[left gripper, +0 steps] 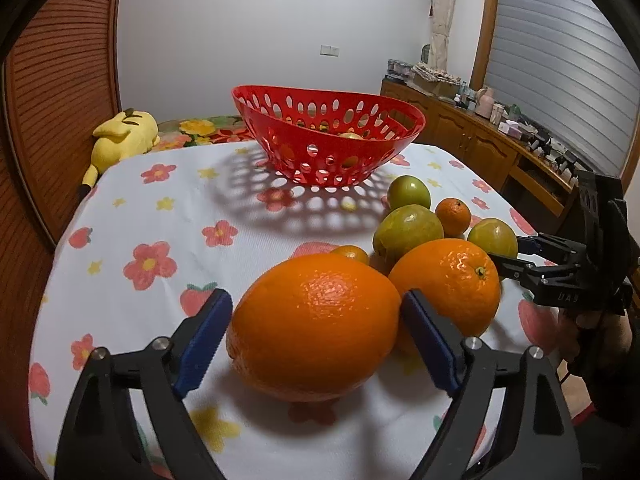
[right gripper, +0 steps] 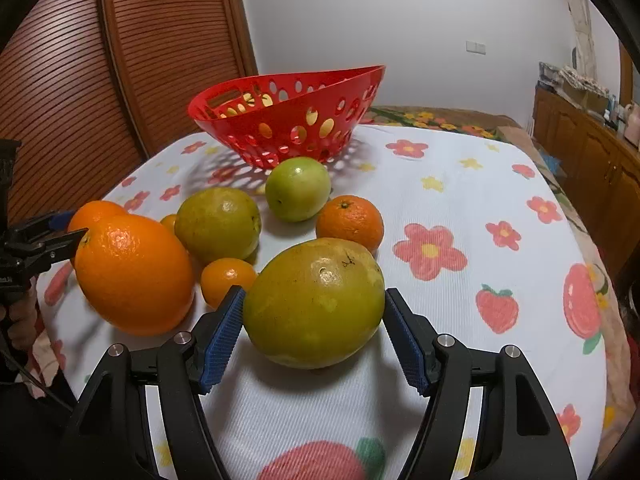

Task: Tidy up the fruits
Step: 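Grasp the large orange with the left tool while the right tool grasps the green pomelo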

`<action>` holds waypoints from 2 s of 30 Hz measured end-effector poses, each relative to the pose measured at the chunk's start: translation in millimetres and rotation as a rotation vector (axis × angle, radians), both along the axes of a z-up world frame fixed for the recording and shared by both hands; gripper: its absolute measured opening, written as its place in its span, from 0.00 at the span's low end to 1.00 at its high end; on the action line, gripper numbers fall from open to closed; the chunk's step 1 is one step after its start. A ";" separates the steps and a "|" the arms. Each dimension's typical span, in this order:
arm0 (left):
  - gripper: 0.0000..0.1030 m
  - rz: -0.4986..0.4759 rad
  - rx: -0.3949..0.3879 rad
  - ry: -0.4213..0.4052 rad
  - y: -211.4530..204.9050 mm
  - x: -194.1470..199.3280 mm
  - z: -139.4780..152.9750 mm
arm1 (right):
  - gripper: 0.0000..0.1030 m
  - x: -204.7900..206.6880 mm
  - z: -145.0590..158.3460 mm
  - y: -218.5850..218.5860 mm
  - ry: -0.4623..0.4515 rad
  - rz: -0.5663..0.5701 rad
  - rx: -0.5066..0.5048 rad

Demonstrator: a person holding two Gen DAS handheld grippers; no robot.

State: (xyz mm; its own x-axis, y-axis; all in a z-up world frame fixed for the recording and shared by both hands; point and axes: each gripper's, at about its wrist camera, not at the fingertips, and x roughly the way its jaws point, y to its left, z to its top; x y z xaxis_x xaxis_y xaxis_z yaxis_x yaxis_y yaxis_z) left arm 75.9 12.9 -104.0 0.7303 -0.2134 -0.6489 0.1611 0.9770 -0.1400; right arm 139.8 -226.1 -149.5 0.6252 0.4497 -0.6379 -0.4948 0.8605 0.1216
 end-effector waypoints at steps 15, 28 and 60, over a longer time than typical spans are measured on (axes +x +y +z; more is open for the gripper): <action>0.93 -0.010 -0.064 0.029 7.3 6.4 -11.7 | 0.69 1.0 -1.3 -0.8 0.002 -0.001 0.005; 0.90 -0.020 -0.070 0.018 7.0 5.7 -10.6 | 0.70 1.3 -2.2 -1.4 0.010 0.000 0.012; 0.89 0.011 -0.071 -0.121 20.4 36.1 53.2 | 0.68 6.5 36.0 -12.2 -0.055 -0.002 0.027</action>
